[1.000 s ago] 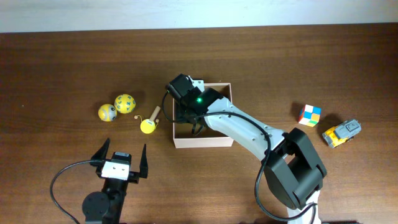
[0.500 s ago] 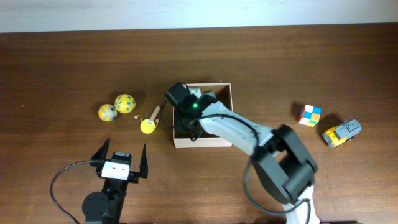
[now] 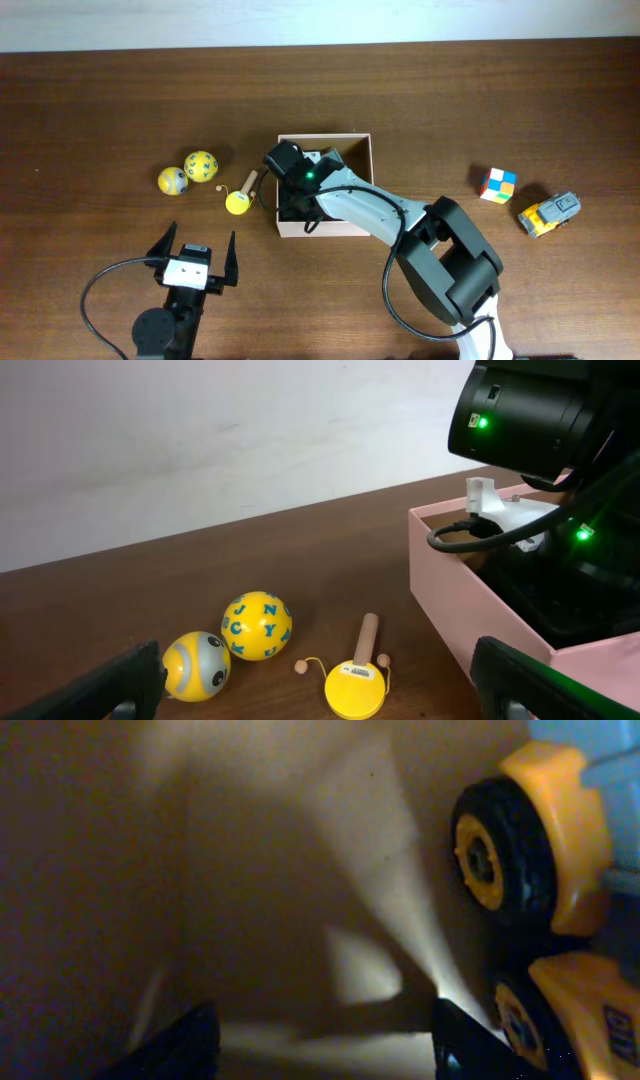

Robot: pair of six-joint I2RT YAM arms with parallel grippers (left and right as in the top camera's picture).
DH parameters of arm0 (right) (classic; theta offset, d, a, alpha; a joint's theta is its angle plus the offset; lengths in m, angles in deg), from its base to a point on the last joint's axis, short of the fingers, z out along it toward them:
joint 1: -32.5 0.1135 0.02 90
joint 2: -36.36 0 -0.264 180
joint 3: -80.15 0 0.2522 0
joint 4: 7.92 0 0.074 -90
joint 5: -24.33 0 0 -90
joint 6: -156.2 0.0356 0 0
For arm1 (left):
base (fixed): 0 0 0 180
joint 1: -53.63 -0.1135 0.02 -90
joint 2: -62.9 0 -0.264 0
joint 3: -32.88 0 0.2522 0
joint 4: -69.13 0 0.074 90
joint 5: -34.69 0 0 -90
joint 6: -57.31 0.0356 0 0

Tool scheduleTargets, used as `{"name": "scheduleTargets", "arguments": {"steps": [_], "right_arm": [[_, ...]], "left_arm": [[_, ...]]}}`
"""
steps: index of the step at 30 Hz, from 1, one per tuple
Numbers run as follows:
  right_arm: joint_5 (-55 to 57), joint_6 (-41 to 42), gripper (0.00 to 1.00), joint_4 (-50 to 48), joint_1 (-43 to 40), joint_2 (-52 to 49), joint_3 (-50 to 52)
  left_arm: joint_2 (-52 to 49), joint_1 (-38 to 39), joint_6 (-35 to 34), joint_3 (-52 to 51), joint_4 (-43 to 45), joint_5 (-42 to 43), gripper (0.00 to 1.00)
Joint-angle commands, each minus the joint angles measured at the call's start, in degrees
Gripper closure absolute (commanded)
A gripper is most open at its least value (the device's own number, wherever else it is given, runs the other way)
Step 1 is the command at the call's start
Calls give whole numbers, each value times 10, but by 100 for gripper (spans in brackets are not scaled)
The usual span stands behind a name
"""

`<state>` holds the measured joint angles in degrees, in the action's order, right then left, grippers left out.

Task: Pack container

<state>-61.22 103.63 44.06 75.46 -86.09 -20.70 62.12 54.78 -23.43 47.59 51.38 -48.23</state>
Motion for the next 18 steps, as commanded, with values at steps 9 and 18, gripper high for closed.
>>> {"name": "scheduleTargets", "arguments": {"steps": [9, 18], "right_arm": [[27, -72, 44, 45, 0, -8, -88], [54, -85, 53, 97, 0, -8, -156]], "left_arm": [[5, -2, 7, -4, 1, -2, 1], [5, -2, 7, -4, 1, -2, 1]]}}
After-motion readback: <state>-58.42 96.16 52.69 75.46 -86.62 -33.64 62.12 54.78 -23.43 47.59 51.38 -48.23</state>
